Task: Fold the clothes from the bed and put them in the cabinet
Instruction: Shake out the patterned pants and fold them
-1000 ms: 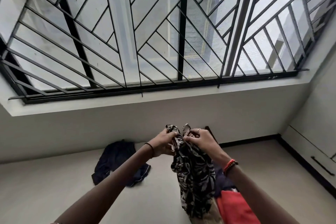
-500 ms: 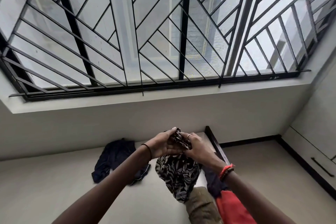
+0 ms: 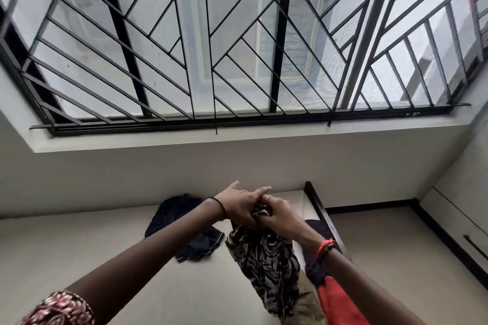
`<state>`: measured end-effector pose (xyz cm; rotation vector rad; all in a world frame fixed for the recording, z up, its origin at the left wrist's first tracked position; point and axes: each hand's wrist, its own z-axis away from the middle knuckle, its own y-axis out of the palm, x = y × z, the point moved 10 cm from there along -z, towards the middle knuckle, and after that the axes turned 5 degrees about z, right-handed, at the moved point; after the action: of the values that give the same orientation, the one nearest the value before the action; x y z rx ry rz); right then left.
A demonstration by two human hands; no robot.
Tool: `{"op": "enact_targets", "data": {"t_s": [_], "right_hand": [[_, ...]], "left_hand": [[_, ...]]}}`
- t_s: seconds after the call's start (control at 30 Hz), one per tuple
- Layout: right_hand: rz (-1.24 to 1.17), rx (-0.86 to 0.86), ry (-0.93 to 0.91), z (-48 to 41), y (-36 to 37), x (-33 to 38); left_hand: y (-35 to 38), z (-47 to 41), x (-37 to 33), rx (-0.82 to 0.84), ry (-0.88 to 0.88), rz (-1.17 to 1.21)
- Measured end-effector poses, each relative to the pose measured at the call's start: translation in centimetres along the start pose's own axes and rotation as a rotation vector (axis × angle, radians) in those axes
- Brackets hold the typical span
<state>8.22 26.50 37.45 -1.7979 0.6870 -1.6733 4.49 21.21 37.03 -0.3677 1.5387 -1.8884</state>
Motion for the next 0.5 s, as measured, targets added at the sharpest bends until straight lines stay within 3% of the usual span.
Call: {"op": "enact_targets", "data": {"t_s": [0.17, 0.37, 0.5], "right_hand": [[0.033, 0.169, 0.094, 0.5, 1.2, -2.4], [0.195, 0.42, -0.004, 2.2, 4.7, -2.7], [0.029, 0.481, 0.02, 3.2, 7.2, -3.8]], "left_hand": [[0.4, 0.9, 1.1, 0.193, 0.037, 0.031], [5.8, 1.8, 0.3, 0.482, 0.137, 0.194], [8.4, 2.8, 1.5, 0.617, 0.134, 0.359]]}}
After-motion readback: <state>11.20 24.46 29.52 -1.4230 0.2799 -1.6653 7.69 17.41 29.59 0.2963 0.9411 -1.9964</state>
